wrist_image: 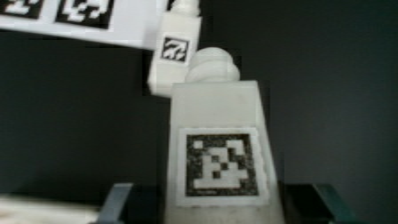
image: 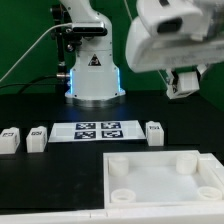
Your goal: Assemble one leg
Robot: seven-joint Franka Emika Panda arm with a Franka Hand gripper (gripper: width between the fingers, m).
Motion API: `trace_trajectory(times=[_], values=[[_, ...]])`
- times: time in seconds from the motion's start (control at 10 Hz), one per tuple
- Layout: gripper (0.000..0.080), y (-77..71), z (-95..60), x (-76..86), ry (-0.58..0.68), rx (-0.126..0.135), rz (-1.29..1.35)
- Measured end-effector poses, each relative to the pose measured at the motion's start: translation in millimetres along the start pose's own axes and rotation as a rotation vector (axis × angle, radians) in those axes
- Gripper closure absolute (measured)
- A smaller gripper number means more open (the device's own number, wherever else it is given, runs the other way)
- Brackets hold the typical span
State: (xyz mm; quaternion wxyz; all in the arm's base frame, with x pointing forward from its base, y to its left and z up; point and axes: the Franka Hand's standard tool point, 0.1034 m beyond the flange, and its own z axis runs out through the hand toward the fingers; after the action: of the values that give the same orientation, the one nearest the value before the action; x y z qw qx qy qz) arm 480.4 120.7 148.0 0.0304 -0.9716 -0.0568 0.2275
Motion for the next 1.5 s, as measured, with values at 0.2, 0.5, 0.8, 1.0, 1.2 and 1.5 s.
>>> trace_trajectory(times=[0.2,0.5,0.8,1.0,1.2,1.5], values=[[0.0506,7.8,-22.4,-2.8,0.137,-0.005,0.017],[0.0506,10.5,-24.4,-0.9,0.399,-0.015,0.016],[0.0506,11.6,-31.6,9.9,0.75,-0.017,0.003],[0.0506,8.2,-39.0,23.3,0.941,-0.011,-0.013],[0.0506,12.6,-51.1,60.8,1.013,-0.028,-0.048],[0.0506,11.4,-59.5,87.5,1.028,-0.063,-0.1]])
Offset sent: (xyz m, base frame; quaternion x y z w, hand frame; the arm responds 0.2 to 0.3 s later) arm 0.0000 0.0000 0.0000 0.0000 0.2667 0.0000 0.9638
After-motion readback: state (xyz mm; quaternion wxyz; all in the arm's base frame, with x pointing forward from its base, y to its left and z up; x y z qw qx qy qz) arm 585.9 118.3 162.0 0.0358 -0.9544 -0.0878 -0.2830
